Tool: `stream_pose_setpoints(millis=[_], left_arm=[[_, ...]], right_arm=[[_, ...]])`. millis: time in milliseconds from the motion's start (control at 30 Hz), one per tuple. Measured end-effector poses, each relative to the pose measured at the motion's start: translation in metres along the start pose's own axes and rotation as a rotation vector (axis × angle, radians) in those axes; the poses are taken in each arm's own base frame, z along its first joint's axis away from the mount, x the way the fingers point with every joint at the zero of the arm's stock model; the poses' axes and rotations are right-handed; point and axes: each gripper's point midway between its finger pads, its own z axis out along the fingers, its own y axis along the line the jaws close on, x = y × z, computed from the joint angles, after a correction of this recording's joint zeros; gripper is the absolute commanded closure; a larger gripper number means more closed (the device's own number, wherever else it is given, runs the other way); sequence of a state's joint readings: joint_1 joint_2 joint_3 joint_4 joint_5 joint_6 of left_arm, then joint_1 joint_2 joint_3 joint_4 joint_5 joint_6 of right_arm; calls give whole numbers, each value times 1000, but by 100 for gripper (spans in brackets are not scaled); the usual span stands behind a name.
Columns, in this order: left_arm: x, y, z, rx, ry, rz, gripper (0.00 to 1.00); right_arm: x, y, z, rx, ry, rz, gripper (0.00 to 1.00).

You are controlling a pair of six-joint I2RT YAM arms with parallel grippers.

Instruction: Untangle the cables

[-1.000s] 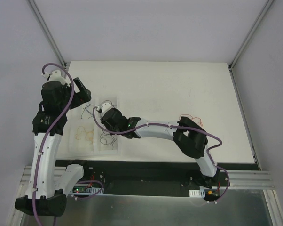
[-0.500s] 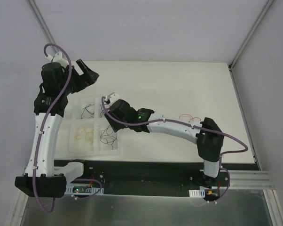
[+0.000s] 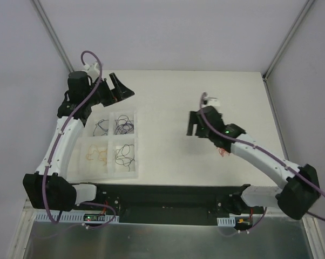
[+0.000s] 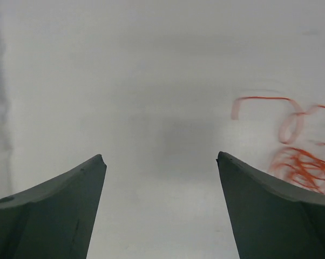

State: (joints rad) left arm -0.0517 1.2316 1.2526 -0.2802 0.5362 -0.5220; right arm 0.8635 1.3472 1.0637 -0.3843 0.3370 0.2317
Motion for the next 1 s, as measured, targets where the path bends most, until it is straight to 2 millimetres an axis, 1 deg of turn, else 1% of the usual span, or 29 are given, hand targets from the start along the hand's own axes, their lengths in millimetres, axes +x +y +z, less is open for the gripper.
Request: stream_pose_setpoints(millis=[33,67,100,133,167,200,233,300,367,400,433,467,500,533,600,633,667,767,833,867,933,967,1000], left_arm=[[9,-1,6,31,33,-12,11],[20,-3,13,59,72,-23,11],[32,-8,21,92,118,-36,11],[42,-13,26,118,154,-42,11],[53,-21,33,153,197,-46,11],[65,-31,38,192,241,-43,12],[79,-43,42,237,289,-40,12],[106,-66,47,322,385,-33,14],[128,-80,49,379,465,-31,15],[140,-87,50,405,509,-30,15],[152,-92,52,425,550,-31,15],[160,-95,52,438,577,-33,15],[168,-97,53,446,604,-35,15],[174,-99,54,455,627,-38,15],[183,-101,56,463,656,-40,15],[187,-102,57,465,667,-40,15],[189,-102,57,468,674,-40,15],[197,-104,57,479,702,-43,16],[199,-104,58,477,708,-46,20],[200,-104,58,479,713,-44,22],[201,-104,58,480,716,-45,30],[202,-104,59,482,719,-44,31],[203,-104,59,484,723,-43,31]], right_arm=[[-3,-39,-2,77,-24,97,12],[-2,-77,-4,152,-44,191,10],[4,-110,-7,218,-58,272,9],[14,-137,-10,275,-65,336,9],[26,-159,-13,326,-59,382,9],[39,-175,-14,367,-46,412,9],[50,-188,-14,396,-27,435,10],[66,-205,-10,426,20,470,13],[75,-217,-3,440,53,478,21],[77,-219,0,436,66,472,29],[78,-218,7,418,80,458,41],[79,-217,14,398,95,439,59],[81,-215,19,381,110,425,75],[84,-212,26,362,135,412,83],[91,-206,34,344,173,361,96],[93,-199,35,335,183,325,100],[94,-188,36,312,189,287,100],[92,-131,36,147,182,174,100],[90,-100,29,45,171,133,100],[88,-84,23,-10,156,117,100],[81,-53,6,-136,115,101,100],[76,-40,-3,-196,89,101,100],[70,-33,-12,-238,63,106,100]])
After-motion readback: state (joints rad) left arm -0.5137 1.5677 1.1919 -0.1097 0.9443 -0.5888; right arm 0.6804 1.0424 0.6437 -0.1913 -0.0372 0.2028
